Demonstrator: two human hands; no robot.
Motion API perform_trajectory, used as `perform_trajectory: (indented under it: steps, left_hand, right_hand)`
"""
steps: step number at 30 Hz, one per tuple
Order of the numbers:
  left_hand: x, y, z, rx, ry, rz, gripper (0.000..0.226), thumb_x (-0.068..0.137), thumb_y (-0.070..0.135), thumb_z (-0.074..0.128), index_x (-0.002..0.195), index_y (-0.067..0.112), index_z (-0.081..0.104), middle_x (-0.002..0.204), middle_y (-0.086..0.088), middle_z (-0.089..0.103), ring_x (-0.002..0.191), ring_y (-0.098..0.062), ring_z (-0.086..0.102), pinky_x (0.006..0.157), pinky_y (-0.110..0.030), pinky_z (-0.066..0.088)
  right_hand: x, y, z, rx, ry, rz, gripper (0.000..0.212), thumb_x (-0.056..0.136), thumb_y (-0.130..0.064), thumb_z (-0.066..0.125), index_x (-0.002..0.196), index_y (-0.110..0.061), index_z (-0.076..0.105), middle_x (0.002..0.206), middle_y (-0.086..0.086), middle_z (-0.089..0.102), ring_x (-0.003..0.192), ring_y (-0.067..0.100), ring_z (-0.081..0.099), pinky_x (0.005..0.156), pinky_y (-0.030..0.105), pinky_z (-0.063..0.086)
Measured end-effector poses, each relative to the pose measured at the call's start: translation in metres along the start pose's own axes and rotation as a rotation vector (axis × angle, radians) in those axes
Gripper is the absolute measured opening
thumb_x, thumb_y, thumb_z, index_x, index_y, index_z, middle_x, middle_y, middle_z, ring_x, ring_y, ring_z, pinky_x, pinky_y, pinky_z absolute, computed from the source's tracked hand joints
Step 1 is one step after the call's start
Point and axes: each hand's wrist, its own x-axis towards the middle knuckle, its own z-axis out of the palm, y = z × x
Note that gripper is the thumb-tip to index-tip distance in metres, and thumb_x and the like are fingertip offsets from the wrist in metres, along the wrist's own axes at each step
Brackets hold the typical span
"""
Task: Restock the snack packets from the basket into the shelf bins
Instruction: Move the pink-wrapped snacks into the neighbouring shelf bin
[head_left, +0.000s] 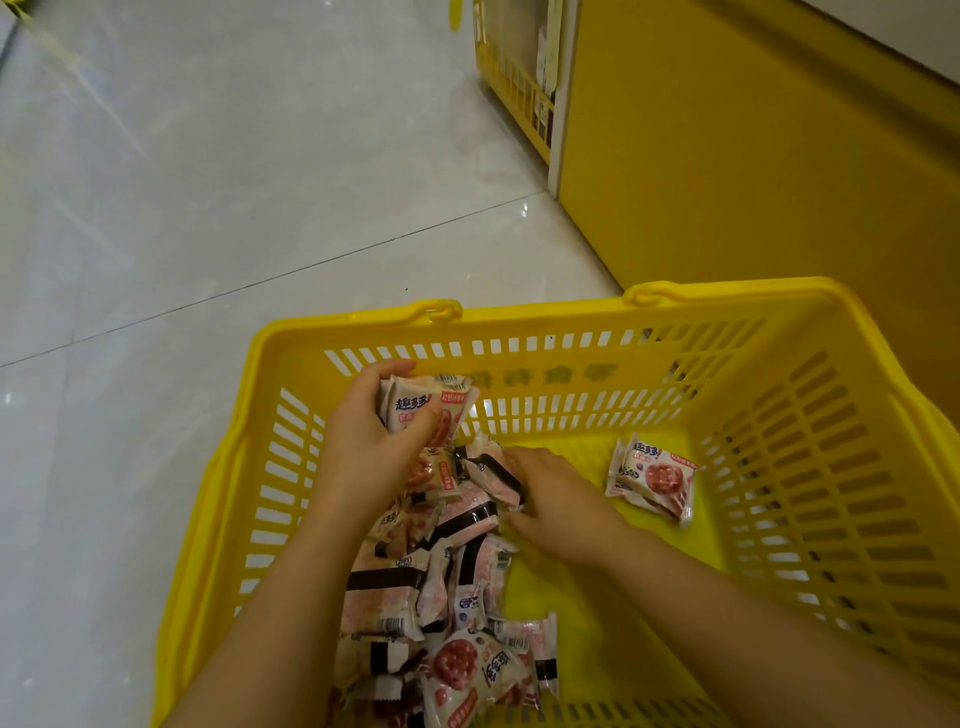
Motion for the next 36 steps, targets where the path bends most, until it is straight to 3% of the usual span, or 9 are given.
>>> perform_trajectory:
  steps: [5,10,14,17,20,24,27,30,36]
  left_hand:
    - [0.000,0.019,-0.012,0.073,0.014,0.116,0.035,0.083,0.028,0.070,0.114,0.035,0.054,0.104,0.022,0.059,0.089,0.009,0.061,0.061,-0.013,0.053]
    - [0.004,0.031,-0.023,0.087,0.051,0.217,0.037,0.082,0.027,0.072,0.115,0.032,0.055,0.106,0.017,0.062,0.092,0.004,0.063,0.066,-0.013,0.053]
    - [0.006,0.035,-0.031,0.079,0.123,0.315,0.038,0.080,0.027,0.072,0.114,0.031,0.055,0.106,0.020,0.059,0.092,0.006,0.062,0.068,-0.005,0.046]
    - [0.007,0.039,-0.037,0.069,0.201,0.379,0.038,0.079,0.034,0.070,0.114,0.033,0.054,0.105,0.021,0.057,0.091,0.003,0.062,0.068,-0.004,0.045]
    - [0.011,0.042,-0.042,0.055,0.271,0.402,0.038,0.079,0.041,0.068,0.113,0.038,0.052,0.106,0.014,0.062,0.093,-0.007,0.064,0.071,-0.015,0.051]
    - [0.011,0.039,-0.049,0.010,0.307,0.410,0.040,0.079,0.040,0.068,0.115,0.030,0.054,0.108,0.004,0.063,0.090,0.000,0.064,0.067,-0.008,0.048]
    - [0.011,0.036,-0.052,-0.007,0.316,0.398,0.041,0.079,0.042,0.067,0.116,0.027,0.054,0.110,0.002,0.062,0.091,0.001,0.064,0.066,-0.007,0.048]
    - [0.012,0.036,-0.052,-0.037,0.320,0.385,0.042,0.079,0.041,0.067,0.116,0.027,0.054,0.109,0.002,0.063,0.090,-0.001,0.065,0.067,-0.008,0.049]
    - [0.012,0.034,-0.052,-0.027,0.323,0.395,0.042,0.079,0.042,0.067,0.116,0.028,0.053,0.109,0.003,0.063,0.090,-0.002,0.065,0.067,-0.009,0.049]
  right_hand:
    - [0.019,-0.007,0.024,0.085,0.034,0.113,0.077,0.086,-0.033,0.067,0.149,-0.019,0.025,0.147,0.005,0.039,0.132,0.026,0.037,0.106,0.037,0.037]
    - [0.016,-0.006,0.027,0.258,0.151,0.238,0.063,0.079,-0.036,0.073,0.133,-0.021,0.044,0.123,0.002,0.060,0.108,0.023,0.059,0.088,0.041,0.052]
    - [0.013,-0.014,0.015,0.625,0.239,0.249,0.021,0.090,-0.035,0.058,0.109,-0.027,0.056,0.098,-0.007,0.066,0.083,0.006,0.063,0.070,0.031,0.053]
    - [0.020,-0.024,0.005,0.981,0.129,0.355,0.020,0.093,-0.015,0.048,0.098,-0.004,0.064,0.091,0.012,0.068,0.075,0.024,0.063,0.068,0.037,0.050]
    - [0.025,-0.043,0.001,1.278,0.024,0.412,0.021,0.093,-0.014,0.046,0.095,-0.004,0.063,0.086,0.015,0.067,0.075,0.027,0.064,0.068,0.034,0.052]
    - [0.031,-0.056,0.011,1.052,0.024,0.357,0.027,0.083,-0.036,0.070,0.096,-0.013,0.068,0.087,0.008,0.073,0.071,0.020,0.070,0.066,0.031,0.056]
    - [0.035,-0.064,0.016,0.957,0.138,0.349,0.019,0.080,-0.033,0.074,0.090,-0.020,0.066,0.086,0.003,0.073,0.070,0.017,0.071,0.062,0.030,0.057]
    - [0.037,-0.073,0.016,0.910,0.108,0.305,0.009,0.080,-0.028,0.075,0.083,-0.024,0.067,0.086,0.002,0.072,0.075,0.019,0.070,0.057,0.024,0.055]
    - [0.041,-0.086,0.017,0.726,-0.050,0.278,0.029,0.080,-0.026,0.076,0.106,-0.015,0.069,0.091,0.000,0.065,0.085,0.020,0.063,0.073,0.037,0.054]
